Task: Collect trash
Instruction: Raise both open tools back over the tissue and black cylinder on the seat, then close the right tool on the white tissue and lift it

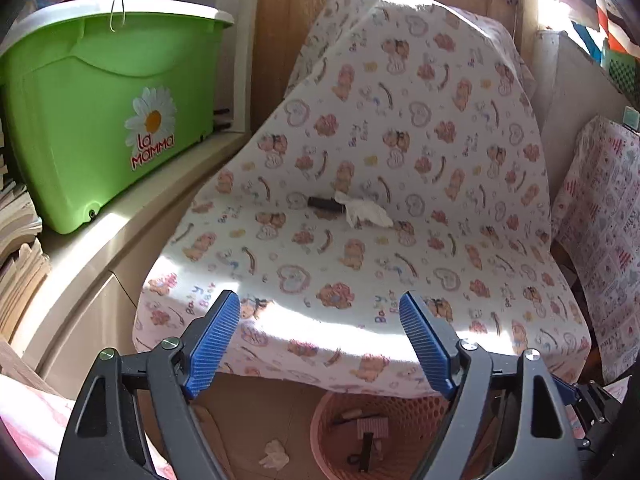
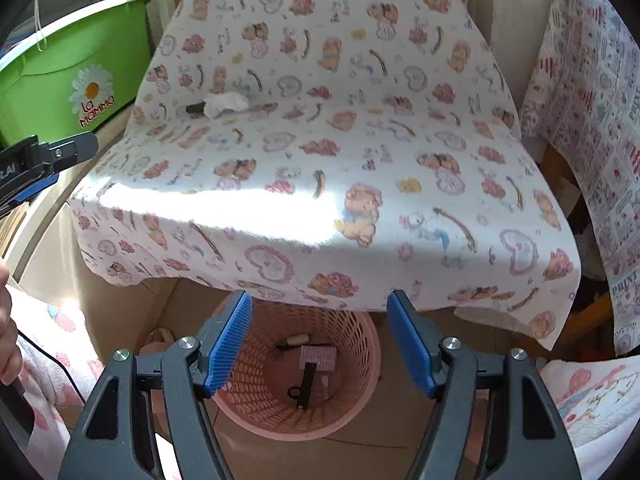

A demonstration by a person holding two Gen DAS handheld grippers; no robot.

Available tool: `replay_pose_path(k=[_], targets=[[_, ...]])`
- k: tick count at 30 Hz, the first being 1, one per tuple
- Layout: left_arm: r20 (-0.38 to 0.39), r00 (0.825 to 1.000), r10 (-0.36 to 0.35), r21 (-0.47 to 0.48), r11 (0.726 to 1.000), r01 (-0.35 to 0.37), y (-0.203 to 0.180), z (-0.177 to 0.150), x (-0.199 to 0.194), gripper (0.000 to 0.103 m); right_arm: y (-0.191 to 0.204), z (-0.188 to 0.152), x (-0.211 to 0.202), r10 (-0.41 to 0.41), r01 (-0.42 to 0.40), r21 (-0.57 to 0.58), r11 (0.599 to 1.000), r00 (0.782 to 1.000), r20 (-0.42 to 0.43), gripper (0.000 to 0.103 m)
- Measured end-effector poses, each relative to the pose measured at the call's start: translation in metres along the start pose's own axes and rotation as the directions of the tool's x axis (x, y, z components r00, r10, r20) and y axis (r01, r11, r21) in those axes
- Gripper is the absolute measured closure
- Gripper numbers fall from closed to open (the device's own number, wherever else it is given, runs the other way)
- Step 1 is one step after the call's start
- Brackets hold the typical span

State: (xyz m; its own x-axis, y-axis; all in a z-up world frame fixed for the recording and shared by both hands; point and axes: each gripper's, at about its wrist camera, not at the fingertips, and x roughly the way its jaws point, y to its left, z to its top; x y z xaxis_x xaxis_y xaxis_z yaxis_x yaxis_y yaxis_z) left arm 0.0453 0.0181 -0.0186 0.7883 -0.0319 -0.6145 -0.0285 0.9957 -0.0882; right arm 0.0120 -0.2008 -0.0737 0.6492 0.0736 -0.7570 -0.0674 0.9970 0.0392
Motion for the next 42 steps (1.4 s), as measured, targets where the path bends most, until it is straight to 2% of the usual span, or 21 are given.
replay_pose_path(k=[4,8,11,15,17,21,25,29,33,36,40,42], targets=[[0.032,0.999,0.040,0.037,0.998,-0.042,0.002,0.003,-0.001,0.020,0.005,0.009,-0.010,-0.002,0.003,-0.015,1.000,0.998,0.065,0.031],[0.037,0.998,0.055,0.040,0.998,-0.056,0.003,0.004,-0.001,0.001,0.003,0.015,-0.012,-0.014,0.015,-0.014,1.000,0.996,0.083,0.031],[0.010,1.000,0.025,0.045,0.999,-0.026,0.008,0.013,0.005,0.001,0.003,0.021,-0.012,-0.037,0.041,-0.031,0.999,0.994,0.106,0.031],[0.036,0.999,-0.022,0.105,0.994,0.018,0.013,0.042,0.011,0.001,-0.003,0.025,-0.012,-0.033,0.033,0.005,0.999,0.992,0.118,0.031],[0.043,0.998,-0.052,0.132,0.990,0.046,0.016,0.056,0.020,0.001,0.000,0.023,-0.009,-0.027,0.028,-0.013,1.000,0.994,0.109,0.031],[0.053,0.997,-0.055,0.205,0.978,0.043,0.026,0.074,0.048,0.001,0.008,0.023,-0.006,-0.033,0.039,-0.047,0.998,0.993,0.116,0.031],[-0.005,0.995,-0.097,0.148,0.984,0.097,0.043,0.088,0.078,0.001,0.010,0.030,-0.002,-0.024,0.032,-0.063,0.998,0.992,0.127,0.031],[-0.038,0.995,-0.094,0.098,0.990,0.097,0.054,0.092,0.099,0.001,0.010,0.038,0.020,0.085,-0.082,-0.093,0.992,0.996,0.036,0.031],[-0.082,0.988,-0.131,0.053,0.989,0.135,0.061,0.091,0.110,0.004,0.010,0.048,0.038,0.051,-0.043,-0.150,0.988,0.997,0.052,0.031],[-0.096,0.980,-0.176,0.045,0.983,0.181,0.061,0.093,0.117,0.013,0.006,0.059,0.047,0.068,-0.061,-0.113,0.992,0.996,0.059,0.031],[-0.128,0.981,-0.148,0.078,0.984,0.159,0.056,0.092,0.132,0.028,0.006,0.071,0.050,0.049,-0.038,-0.127,0.991,0.995,0.087,0.031],[-0.156,0.978,-0.138,0.043,0.988,0.146,0.060,0.093,0.137,0.034,0.004,0.079,0.049,0.050,-0.037,-0.127,0.991,0.994,0.101,0.031]])
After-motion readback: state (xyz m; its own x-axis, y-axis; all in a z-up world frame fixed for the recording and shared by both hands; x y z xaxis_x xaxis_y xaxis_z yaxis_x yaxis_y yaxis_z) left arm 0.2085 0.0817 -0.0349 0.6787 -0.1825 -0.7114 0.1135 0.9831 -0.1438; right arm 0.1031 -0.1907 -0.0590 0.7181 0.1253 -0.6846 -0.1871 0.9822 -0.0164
